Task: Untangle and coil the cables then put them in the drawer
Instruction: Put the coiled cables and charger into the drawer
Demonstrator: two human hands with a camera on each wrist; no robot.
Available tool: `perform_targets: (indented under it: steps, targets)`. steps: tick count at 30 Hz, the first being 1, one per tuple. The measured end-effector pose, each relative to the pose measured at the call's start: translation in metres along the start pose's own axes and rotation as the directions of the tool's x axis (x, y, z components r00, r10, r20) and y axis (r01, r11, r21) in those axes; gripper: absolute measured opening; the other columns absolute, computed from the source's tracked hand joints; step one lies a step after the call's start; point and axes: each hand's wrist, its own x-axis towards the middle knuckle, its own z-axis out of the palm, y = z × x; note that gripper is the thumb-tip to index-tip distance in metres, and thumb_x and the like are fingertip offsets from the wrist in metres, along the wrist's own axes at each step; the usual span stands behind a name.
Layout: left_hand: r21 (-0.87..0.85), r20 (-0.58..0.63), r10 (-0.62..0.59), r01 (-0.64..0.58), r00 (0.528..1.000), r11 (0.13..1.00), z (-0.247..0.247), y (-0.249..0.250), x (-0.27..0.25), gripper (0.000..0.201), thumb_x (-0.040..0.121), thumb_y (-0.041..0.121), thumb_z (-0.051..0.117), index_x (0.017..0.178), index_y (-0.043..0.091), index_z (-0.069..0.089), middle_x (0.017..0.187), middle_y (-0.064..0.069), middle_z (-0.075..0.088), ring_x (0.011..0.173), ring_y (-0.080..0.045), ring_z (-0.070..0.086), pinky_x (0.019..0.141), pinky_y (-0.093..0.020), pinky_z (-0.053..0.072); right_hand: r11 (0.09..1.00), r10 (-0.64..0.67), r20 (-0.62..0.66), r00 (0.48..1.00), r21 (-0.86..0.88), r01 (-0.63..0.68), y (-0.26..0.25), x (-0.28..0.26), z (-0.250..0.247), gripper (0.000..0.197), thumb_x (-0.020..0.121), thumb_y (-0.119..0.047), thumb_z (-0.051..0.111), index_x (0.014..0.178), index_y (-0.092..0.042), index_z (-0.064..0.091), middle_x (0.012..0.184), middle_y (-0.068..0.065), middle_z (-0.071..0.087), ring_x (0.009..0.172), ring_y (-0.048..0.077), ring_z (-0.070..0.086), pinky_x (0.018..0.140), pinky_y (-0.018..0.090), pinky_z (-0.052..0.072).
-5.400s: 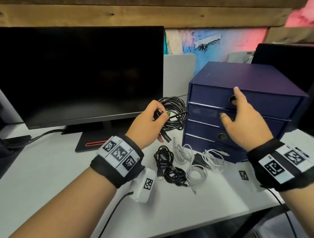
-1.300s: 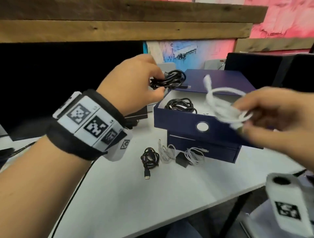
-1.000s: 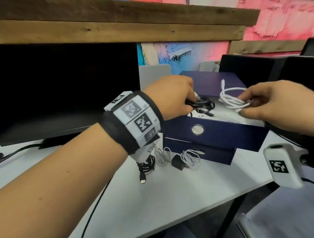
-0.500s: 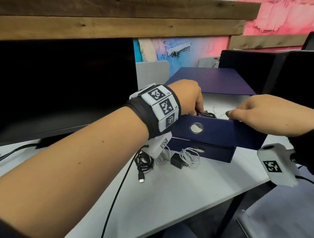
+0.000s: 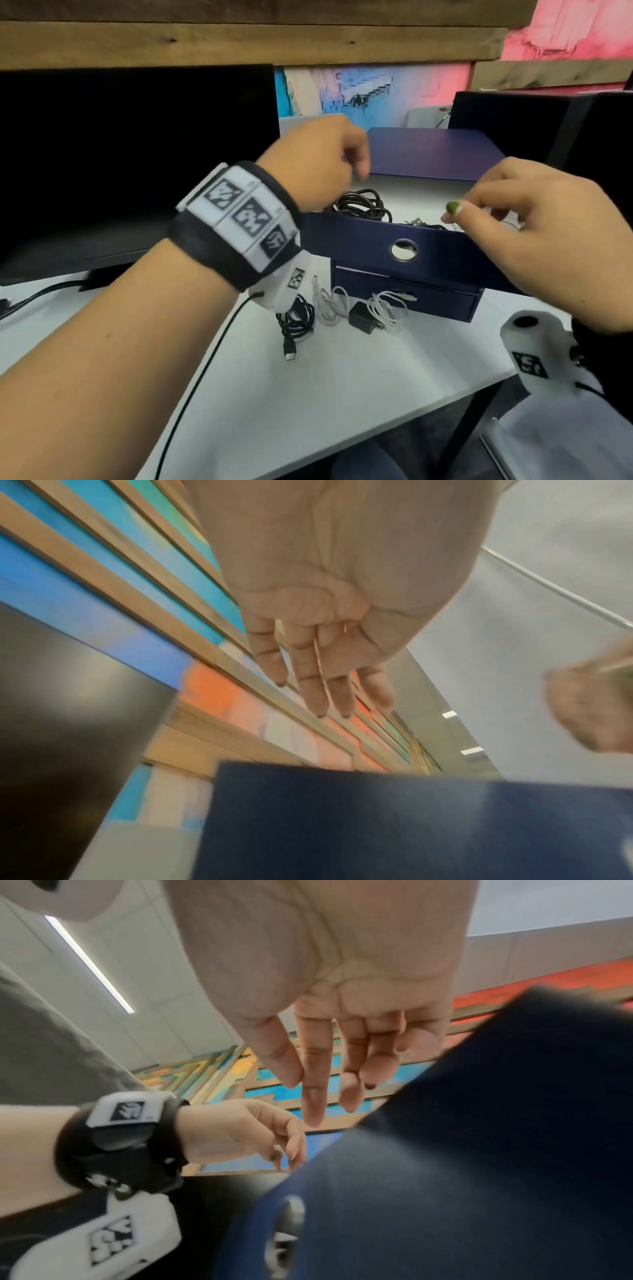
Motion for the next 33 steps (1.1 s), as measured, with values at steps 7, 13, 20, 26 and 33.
perform_targets:
  steps: [7, 13, 20, 26, 33]
  targets:
    - [-0.080, -0.018, -0.301, 0.299, 0.953, 0.951, -0.007, -0.054, -0.058, 0.023, 0.082, 0.002, 0.048, 0.074, 0.017, 0.063, 0.068, 0.002, 0.060, 0.063, -0.013, 0.055, 0.056, -0.017, 0.043, 0.984, -0.137, 0.433, 0.891, 0.162, 0.073, -0.051, -0.039, 0.043, 0.033, 0.090, -0.048, 0.039, 0.077, -0.029, 0.063, 0.080, -0.014, 0.056, 0.077, 0.002, 0.050, 0.067, 0.015, 0.039]
    - [0.309, 0.512, -0.352, 0.214, 0.784, 0.927, 0.069, -0.103, -0.086, 0.034, 0.089, 0.003, 0.047, 0.092, 0.027, 0.070, 0.108, 0.003, 0.060, 0.093, -0.019, 0.060, 0.083, -0.030, 0.050, 0.997, 0.073, 0.647, 0.759, -0.060, -0.044, -0.024, -0.050, 0.131, 0.039, 0.091, -0.040, 0.052, 0.127, -0.026, 0.053, 0.121, -0.006, 0.055, 0.111, 0.014, 0.052, 0.093, 0.025, 0.040]
    - [0.320, 0.643, -0.248, 0.041, 0.724, 0.947, 0.124, -0.122, -0.105, 0.052, 0.083, -0.001, 0.052, 0.125, 0.030, 0.056, 0.132, 0.006, 0.042, 0.114, -0.021, 0.050, 0.084, -0.033, 0.048, 0.942, 0.333, 0.547, 0.768, -0.227, -0.247, 0.031, -0.038, 0.186, 0.029, 0.081, -0.036, 0.062, 0.097, -0.012, 0.062, 0.097, 0.007, 0.059, 0.104, 0.027, 0.054, 0.081, 0.034, 0.048]
    - [0.410, 0.666, -0.300, 0.001, 0.682, 0.912, 0.150, -0.122, -0.099, 0.047, 0.082, 0.012, 0.065, 0.126, 0.026, 0.053, 0.128, 0.002, 0.046, 0.111, -0.026, 0.051, 0.090, -0.038, 0.049, 0.924, 0.382, 0.648, 0.659, -0.277, -0.263, 0.031, -0.026, 0.197, 0.037, 0.082, -0.047, 0.061, 0.092, -0.011, 0.058, 0.096, 0.008, 0.061, 0.086, 0.025, 0.057, 0.070, 0.028, 0.041]
    - [0.473, 0.694, -0.364, -0.012, 0.622, 0.881, 0.152, -0.115, -0.093, 0.051, 0.081, 0.015, 0.069, 0.128, 0.020, 0.050, 0.125, -0.003, 0.049, 0.109, -0.026, 0.054, 0.086, -0.038, 0.050, 0.893, 0.449, 0.685, 0.574, -0.315, -0.322, 0.028, -0.013, 0.203, 0.049, 0.074, -0.054, 0.069, 0.097, -0.013, 0.056, 0.097, 0.004, 0.061, 0.094, 0.025, 0.059, 0.078, 0.032, 0.050]
